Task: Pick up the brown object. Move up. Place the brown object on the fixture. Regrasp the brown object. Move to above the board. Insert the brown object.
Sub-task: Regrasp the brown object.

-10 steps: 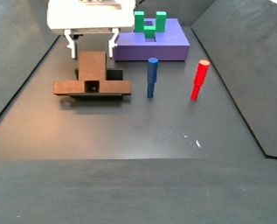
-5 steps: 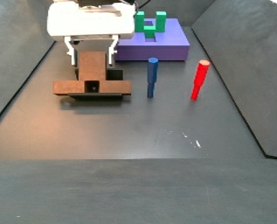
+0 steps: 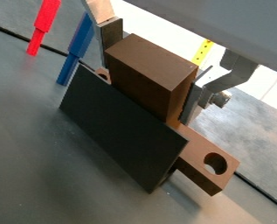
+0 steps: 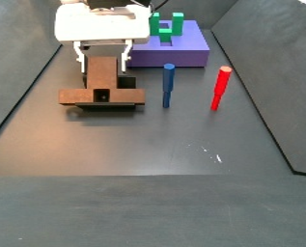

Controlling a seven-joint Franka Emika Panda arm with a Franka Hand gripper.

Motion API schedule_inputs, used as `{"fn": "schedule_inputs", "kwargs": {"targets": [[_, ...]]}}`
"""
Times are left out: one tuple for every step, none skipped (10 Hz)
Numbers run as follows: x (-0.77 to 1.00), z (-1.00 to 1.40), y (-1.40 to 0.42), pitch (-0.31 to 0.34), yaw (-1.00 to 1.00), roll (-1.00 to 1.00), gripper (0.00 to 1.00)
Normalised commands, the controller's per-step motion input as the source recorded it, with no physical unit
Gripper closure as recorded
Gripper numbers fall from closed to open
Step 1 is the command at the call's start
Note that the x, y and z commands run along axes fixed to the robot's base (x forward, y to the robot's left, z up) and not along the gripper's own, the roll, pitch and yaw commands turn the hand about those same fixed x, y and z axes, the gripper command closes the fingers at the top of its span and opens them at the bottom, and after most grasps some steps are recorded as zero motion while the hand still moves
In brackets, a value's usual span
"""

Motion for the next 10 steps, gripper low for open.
{"fn": "schedule_inputs", "kwargs": {"targets": [[0.00, 0.00, 0.00, 0.000, 0.00, 0.00, 0.00], [0.00, 0.00, 0.00, 0.000, 0.00, 0.00, 1.00], [0.00, 0.00, 0.00, 0.000, 0.00, 0.00, 1.00], [0.00, 0.00, 0.00, 0.000, 0.00, 0.00, 1.00], [0.00, 0.00, 0.00, 0.000, 0.00, 0.00, 1.00], [0.00, 0.00, 0.00, 0.000, 0.00, 0.00, 1.00], [0.00, 0.00, 0.00, 0.000, 0.00, 0.00, 1.00], [0.00, 0.00, 0.00, 0.000, 0.00, 0.00, 1.00], [0.00, 0.00, 0.00, 0.000, 0.00, 0.00, 1.00], [0.00, 0.00, 0.00, 0.000, 0.00, 0.00, 1.00]]}}
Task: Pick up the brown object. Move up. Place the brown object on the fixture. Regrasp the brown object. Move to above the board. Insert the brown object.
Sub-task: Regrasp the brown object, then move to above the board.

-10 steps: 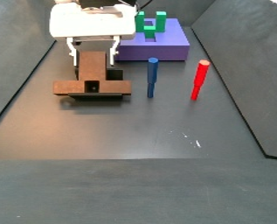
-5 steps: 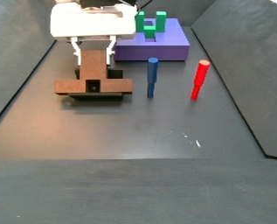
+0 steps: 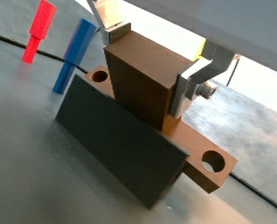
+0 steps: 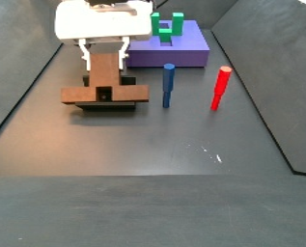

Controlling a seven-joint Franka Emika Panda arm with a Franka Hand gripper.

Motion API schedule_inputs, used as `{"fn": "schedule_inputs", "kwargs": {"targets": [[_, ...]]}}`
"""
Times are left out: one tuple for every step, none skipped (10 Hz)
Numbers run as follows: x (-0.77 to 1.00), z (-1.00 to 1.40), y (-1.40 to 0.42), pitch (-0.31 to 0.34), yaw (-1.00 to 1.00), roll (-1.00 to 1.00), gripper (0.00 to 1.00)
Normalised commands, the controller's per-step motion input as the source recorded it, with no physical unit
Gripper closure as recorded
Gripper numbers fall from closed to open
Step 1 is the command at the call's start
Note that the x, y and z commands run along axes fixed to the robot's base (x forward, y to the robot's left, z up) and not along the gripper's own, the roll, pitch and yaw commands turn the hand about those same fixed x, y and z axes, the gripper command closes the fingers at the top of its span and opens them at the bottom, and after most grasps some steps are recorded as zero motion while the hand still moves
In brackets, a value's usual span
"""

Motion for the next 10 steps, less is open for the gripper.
{"fn": "schedule_inputs", "kwargs": {"targets": [[0.00, 0.00, 0.00, 0.000, 0.00, 0.00, 1.00], [0.00, 0.00, 0.00, 0.000, 0.00, 0.00, 1.00], [0.00, 0.00, 0.00, 0.000, 0.00, 0.00, 1.00], [0.00, 0.00, 0.00, 0.000, 0.00, 0.00, 1.00], [0.00, 0.00, 0.00, 0.000, 0.00, 0.00, 1.00], [0.00, 0.00, 0.00, 0.000, 0.00, 0.00, 1.00], [0.00, 0.00, 0.00, 0.000, 0.00, 0.00, 1.00], [0.00, 1.40, 0.00, 0.000, 0.00, 0.00, 1.00], [0.00, 1.40, 0.00, 0.036, 0.03, -0.06, 1.00], [-0.02, 1.40, 0.00, 0.049, 0.01, -0.10, 1.00]]}}
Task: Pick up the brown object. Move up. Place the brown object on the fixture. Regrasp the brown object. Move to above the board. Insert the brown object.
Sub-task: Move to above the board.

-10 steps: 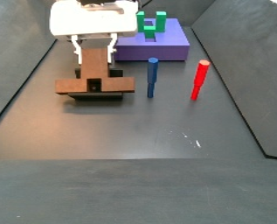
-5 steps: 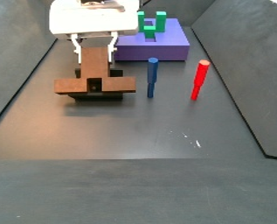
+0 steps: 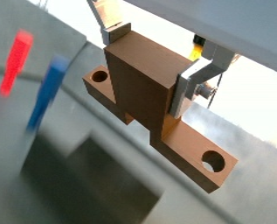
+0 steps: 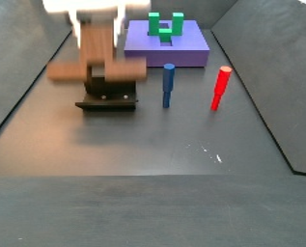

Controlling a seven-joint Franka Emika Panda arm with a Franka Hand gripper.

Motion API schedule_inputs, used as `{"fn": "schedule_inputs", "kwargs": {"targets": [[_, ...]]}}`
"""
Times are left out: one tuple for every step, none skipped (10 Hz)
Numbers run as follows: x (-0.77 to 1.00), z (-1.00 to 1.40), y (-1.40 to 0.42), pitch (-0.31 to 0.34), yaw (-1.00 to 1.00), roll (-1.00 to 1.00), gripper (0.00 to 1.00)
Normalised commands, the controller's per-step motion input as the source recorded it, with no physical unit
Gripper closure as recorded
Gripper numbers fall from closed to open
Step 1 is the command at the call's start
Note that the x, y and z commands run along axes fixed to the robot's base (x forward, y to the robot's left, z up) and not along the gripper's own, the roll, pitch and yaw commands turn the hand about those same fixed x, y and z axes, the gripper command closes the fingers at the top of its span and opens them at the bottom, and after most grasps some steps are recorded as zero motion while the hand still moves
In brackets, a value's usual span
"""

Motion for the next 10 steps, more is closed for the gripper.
{"fn": "schedule_inputs", "kwargs": {"targets": [[-0.01, 1.40, 0.01, 0.038, 0.03, -0.05, 1.00], [0.00, 1.40, 0.00, 0.050, 0.03, -0.02, 1.00], [0.01, 1.40, -0.01, 0.054, 0.03, 0.00, 1.00], [0.02, 0.93, 0.00, 0.064, 0.02, -0.02, 1.00], [0.03, 0.51, 0.00, 0.055, 0.03, -0.01, 1.00], [0.04, 0.32, 0.00, 0.057, 0.04, 0.01, 1.00], [0.05, 0.18, -0.01, 0.064, 0.03, 0.00, 1.00], [-0.91, 0.24, -1.40, 0.052, 0.03, -1.00, 1.00], [-0.93, 0.25, -1.40, 0.032, 0.03, -1.00, 1.00], [-1.00, 0.24, -1.40, 0.014, 0.04, -1.00, 1.00]]}}
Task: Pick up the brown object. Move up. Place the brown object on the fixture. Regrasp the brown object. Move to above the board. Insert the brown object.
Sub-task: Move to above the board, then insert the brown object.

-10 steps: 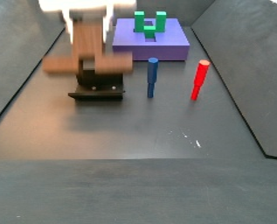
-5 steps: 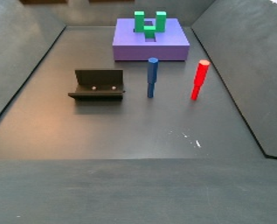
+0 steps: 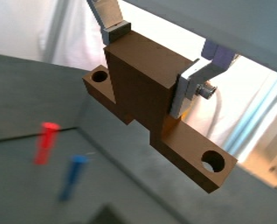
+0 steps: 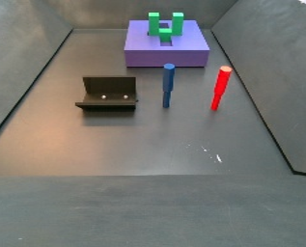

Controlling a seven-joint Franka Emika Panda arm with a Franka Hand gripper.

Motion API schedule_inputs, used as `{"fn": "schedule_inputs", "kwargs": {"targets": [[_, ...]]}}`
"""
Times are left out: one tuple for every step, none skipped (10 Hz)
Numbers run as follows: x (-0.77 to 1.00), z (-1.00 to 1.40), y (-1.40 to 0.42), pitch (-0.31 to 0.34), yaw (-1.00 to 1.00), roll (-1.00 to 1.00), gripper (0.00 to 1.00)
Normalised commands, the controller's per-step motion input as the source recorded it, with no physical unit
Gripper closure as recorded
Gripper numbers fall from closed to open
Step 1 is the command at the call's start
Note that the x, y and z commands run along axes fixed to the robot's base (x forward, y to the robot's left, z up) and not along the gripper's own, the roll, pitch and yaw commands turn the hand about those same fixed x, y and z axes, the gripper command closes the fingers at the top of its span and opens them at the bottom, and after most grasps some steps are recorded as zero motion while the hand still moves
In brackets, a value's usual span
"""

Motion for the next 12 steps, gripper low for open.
{"fn": "schedule_inputs", "kwargs": {"targets": [[-1.01, 0.23, -1.40, 0.010, 0.05, -1.00, 1.00], [-1.00, 0.22, -1.40, 0.003, 0.05, -1.00, 1.00], [-1.00, 0.23, -1.40, -0.003, 0.05, -1.00, 1.00], [-0.67, 0.13, -0.86, -0.026, 0.05, -1.00, 1.00], [-0.35, 0.05, -0.40, -0.033, 0.05, -1.00, 1.00], [-0.23, 0.04, -0.22, -0.032, 0.04, -1.00, 1.00], [-0.15, 0.02, -0.11, -0.045, 0.02, -0.95, 1.00], [-0.11, 0.01, -0.06, -0.049, 0.02, -0.71, 1.00], [-0.07, 0.01, -0.02, -0.043, 0.00, -0.37, 1.00], [-0.05, 0.00, -0.01, -0.043, 0.00, -0.27, 1.00], [0.00, -0.20, 0.00, -0.001, 0.00, -0.22, 1.00], [0.09, -0.19, -0.09, 0.019, -0.14, -0.19, 1.00]]}}
